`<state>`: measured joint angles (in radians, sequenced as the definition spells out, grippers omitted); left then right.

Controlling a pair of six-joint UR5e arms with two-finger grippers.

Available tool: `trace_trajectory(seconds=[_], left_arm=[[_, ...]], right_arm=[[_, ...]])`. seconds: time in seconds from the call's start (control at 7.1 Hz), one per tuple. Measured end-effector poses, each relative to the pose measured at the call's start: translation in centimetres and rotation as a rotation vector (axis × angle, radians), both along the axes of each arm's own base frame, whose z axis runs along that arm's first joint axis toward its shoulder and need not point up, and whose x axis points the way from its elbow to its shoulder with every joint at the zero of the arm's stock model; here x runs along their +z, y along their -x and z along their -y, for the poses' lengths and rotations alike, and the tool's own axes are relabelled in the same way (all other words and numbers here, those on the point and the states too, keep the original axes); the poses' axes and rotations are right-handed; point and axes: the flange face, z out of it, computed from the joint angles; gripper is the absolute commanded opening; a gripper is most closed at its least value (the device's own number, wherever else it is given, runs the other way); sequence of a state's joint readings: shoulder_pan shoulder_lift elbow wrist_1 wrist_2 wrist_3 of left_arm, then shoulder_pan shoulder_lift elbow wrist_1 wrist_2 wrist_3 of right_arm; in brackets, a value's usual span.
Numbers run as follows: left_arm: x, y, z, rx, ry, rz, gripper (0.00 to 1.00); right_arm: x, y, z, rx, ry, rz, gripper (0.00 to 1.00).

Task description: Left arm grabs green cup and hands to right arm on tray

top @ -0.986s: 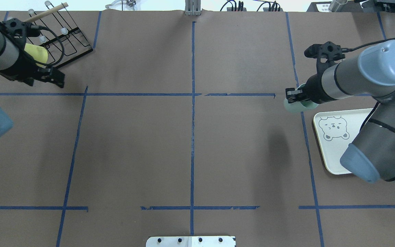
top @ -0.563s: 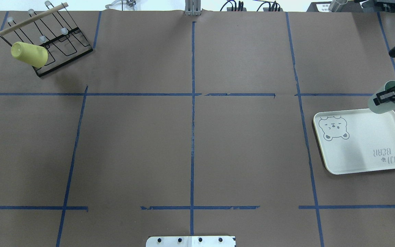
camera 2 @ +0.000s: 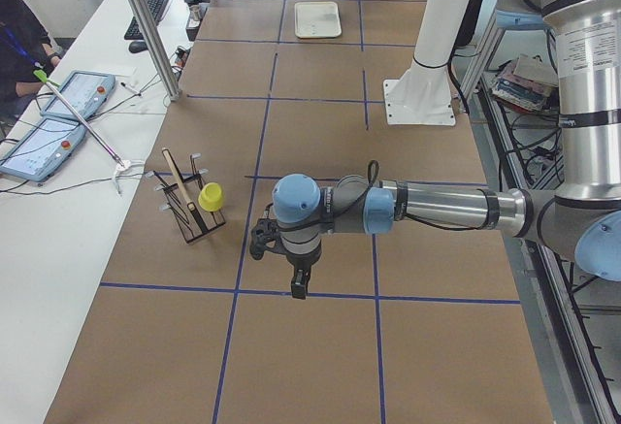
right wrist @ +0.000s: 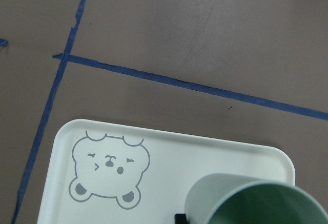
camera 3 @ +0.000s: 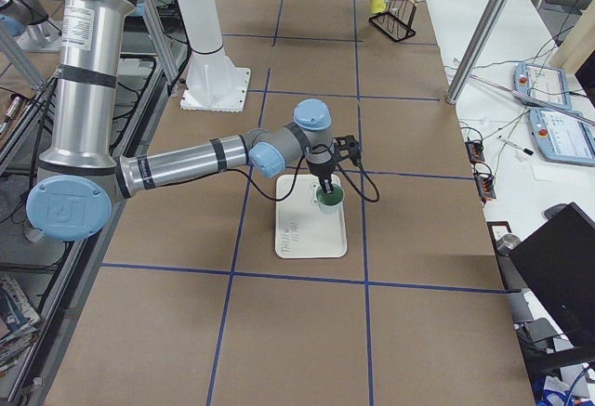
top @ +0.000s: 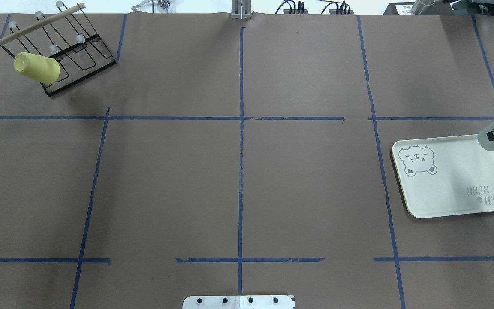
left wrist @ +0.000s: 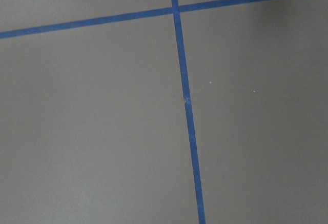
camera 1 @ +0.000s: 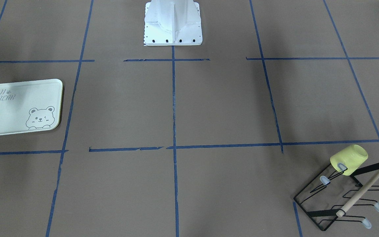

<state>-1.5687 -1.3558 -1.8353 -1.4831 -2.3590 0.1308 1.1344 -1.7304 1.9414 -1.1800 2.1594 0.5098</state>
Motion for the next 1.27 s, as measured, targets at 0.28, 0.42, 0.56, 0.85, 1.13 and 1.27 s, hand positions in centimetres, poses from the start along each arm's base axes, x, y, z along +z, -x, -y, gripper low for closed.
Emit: trace_trajectory(seconds=[0.28,0.42,0.56,0.85,1.13,1.27], left_arm=[[-0.1,0.1,-0.2,-0.017,0.01,-0.019,1.0],[-0.2,0.1,-0.1,-0.024,0.013,-0.021,1.0],[-0.4,0.1,0.0,-0.033,0.018,-0.022,1.0],[-0.6,0.1,0.2,-0.04,0.02,-0.022,1.0],[-0.8,0.1,0.5,-0.042,0.016,-0.022,1.0],[-0.8,0.1,0.6,-0.042,0.016,-0.022,1.0]], right_arm=[[0.3,2.2,-0.2,0.06,0.027,0.021,0.02],[0.4,4.3,-0.7,0.08,0.029,0.019,0.03],[0.7,6.0,-1.4,0.086,0.032,0.012,0.04],[2.2,8.1,-2.8,0.058,0.053,-0.012,0.15],[3.6,9.4,-3.5,0.029,0.073,-0.031,1.0],[3.8,9.6,-3.6,0.023,0.076,-0.033,1.0]])
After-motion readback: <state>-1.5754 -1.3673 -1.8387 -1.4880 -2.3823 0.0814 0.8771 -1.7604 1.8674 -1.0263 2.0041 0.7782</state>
